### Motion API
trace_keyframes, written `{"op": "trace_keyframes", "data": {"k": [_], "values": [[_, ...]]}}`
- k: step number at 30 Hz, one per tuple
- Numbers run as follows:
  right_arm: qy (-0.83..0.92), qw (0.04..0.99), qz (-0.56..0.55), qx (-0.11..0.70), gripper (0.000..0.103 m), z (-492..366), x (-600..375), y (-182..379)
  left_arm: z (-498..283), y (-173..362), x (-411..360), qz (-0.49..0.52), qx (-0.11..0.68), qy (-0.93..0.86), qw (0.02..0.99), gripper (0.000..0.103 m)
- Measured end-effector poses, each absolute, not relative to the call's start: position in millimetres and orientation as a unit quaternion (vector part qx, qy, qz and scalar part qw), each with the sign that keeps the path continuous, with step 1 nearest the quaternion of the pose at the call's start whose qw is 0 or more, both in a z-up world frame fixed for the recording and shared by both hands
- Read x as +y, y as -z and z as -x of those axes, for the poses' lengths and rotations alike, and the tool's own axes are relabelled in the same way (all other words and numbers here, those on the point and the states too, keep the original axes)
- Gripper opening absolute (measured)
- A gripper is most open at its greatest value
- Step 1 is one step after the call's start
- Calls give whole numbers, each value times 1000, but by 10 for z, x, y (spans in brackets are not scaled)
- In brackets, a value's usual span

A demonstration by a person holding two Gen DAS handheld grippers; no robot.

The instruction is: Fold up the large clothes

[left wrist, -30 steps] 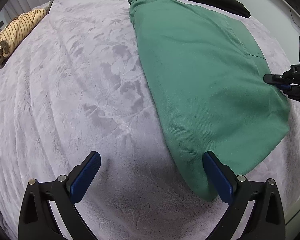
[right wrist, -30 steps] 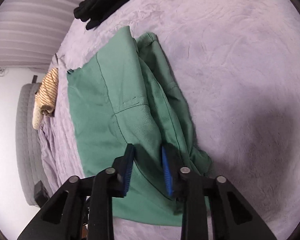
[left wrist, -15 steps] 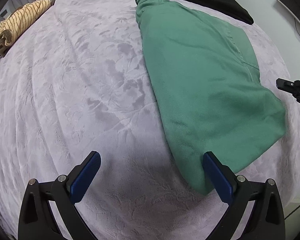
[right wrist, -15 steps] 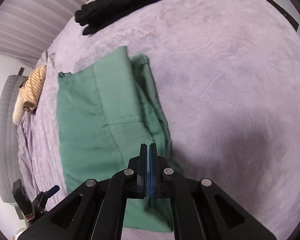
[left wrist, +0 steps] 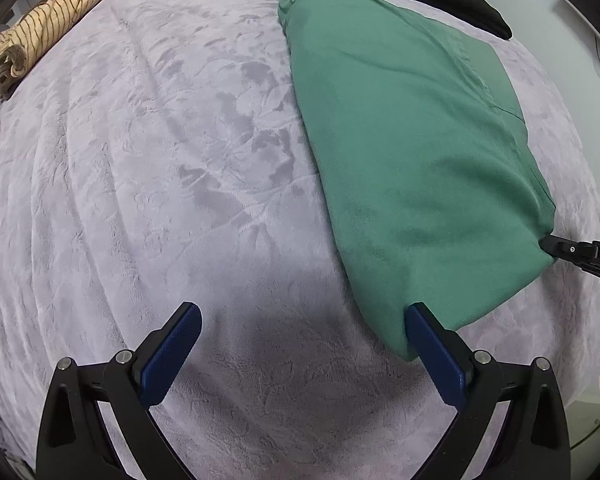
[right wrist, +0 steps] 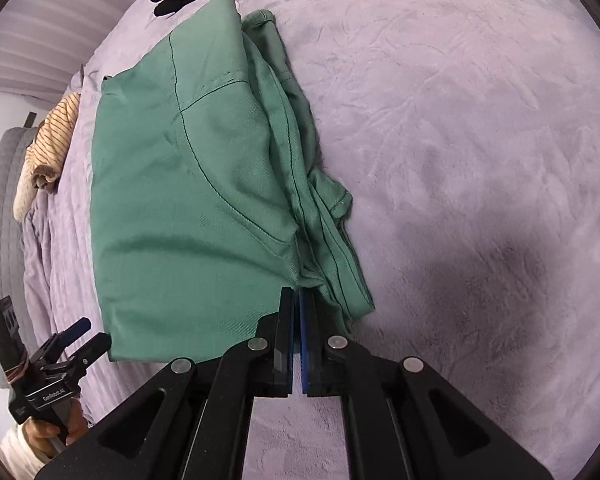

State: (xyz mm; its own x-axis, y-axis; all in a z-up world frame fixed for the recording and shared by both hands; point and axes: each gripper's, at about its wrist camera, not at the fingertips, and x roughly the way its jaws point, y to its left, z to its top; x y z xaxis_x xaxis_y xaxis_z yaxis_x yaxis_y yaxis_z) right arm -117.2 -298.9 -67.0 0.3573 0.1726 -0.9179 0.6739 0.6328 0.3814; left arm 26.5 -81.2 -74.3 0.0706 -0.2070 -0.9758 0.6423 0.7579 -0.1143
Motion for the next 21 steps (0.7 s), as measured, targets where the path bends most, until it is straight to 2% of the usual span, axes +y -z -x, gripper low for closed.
{"op": "trace_keyframes", "data": {"k": [10,12,13,14,16,21], "values": [[175,712,-433,525,4,1405,-2851,472,-165,506,-756,-189,606,269,724,102],[173,710,-433,527,9,1384,-2801,455,-144,483,-771,-194,607,265,724,102],[171,710,-433,528,21,1377,-2779,451,-145,476,-776,-195,608,262,724,102],[171,710,-434,528,46,1357,-2761,448,-152,471,-775,-194,608,256,726,102],[168,713,-434,524,69,1334,-2734,425,-157,442,-742,-184,607,254,731,102],[160,721,-424,525,70,1233,-2689,378,-190,450,-726,-166,612,252,731,102]]}}
